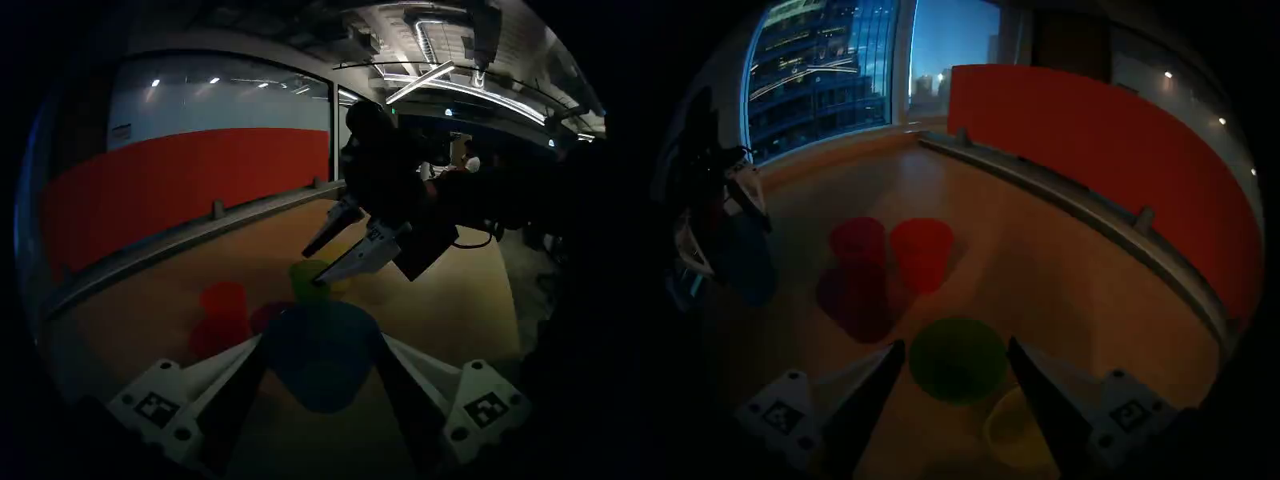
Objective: Pour water
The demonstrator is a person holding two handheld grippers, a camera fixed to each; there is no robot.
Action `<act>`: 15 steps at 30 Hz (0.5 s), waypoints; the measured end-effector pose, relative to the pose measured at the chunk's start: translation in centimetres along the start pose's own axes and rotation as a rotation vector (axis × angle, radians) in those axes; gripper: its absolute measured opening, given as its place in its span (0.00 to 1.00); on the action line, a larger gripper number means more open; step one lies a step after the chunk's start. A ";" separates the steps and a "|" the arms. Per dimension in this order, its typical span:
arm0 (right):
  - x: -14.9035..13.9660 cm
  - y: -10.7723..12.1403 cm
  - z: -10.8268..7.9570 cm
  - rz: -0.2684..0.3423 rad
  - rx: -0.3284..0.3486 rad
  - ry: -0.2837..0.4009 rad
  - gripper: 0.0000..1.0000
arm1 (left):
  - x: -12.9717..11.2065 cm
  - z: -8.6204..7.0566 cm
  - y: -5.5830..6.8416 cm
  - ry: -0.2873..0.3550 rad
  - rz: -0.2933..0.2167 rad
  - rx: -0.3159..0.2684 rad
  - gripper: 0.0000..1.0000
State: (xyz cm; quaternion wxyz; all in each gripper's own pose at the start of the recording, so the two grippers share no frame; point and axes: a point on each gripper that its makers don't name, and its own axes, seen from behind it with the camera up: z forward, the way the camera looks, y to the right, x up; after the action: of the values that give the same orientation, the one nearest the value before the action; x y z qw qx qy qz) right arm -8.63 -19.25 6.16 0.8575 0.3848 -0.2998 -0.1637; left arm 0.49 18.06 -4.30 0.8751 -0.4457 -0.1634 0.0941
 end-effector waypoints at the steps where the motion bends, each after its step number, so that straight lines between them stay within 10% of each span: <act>1: -0.1 0.0 0.1 0.001 0.000 -0.001 0.97 | 0.0 0.0 0.0 0.000 -0.001 0.000 0.87; 15: -1.2 0.2 1.0 -0.003 -0.003 -0.028 0.96 | -0.4 0.0 -0.2 -0.002 -0.010 -0.002 0.87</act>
State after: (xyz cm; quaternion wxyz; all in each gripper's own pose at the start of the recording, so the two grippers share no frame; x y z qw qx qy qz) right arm -10.14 -19.07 6.37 0.8535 0.3815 -0.3112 -0.1707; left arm 0.10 17.86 -4.24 0.8750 -0.4454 -0.1669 0.0899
